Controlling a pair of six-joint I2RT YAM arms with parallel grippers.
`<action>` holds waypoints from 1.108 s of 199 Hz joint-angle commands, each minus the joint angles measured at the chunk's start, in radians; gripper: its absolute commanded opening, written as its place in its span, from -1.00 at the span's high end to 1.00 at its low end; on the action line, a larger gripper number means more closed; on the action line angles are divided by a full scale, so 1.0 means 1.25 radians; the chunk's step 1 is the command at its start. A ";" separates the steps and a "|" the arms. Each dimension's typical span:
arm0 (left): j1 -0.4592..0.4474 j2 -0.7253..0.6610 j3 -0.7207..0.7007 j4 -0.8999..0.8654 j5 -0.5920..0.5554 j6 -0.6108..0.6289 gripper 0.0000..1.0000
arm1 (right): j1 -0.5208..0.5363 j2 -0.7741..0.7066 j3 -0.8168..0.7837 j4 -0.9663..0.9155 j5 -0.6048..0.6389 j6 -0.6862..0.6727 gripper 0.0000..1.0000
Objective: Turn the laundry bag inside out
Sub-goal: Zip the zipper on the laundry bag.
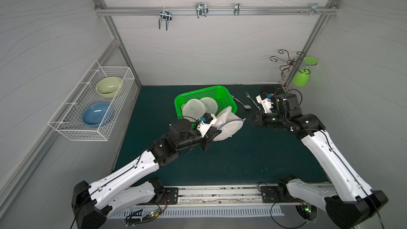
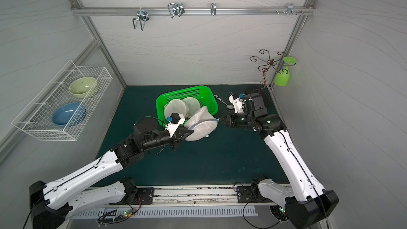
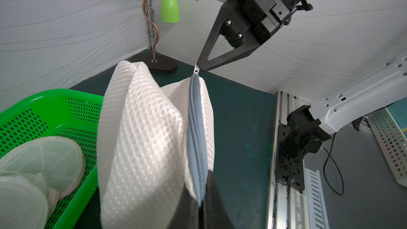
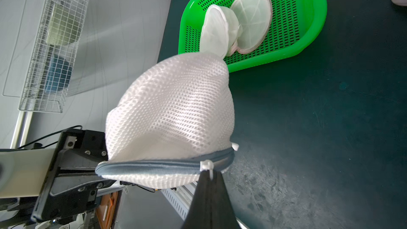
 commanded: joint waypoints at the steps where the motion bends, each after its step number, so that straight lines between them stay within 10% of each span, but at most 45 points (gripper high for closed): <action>1: -0.001 -0.004 0.007 0.034 0.000 -0.018 1.00 | -0.012 -0.011 0.013 0.051 -0.027 0.026 1.00; 36: -0.001 0.015 0.036 -0.049 -0.079 -0.004 -0.06 | 0.026 -0.015 0.035 0.061 -0.026 -0.022 1.00; 58: 0.000 0.008 0.044 -0.085 -0.107 0.022 -0.28 | 0.062 -0.006 0.051 0.046 -0.020 -0.058 1.00; 220: 0.000 0.023 0.071 -0.108 0.038 0.090 -0.01 | 0.315 0.076 0.095 -0.013 -0.008 -0.203 1.00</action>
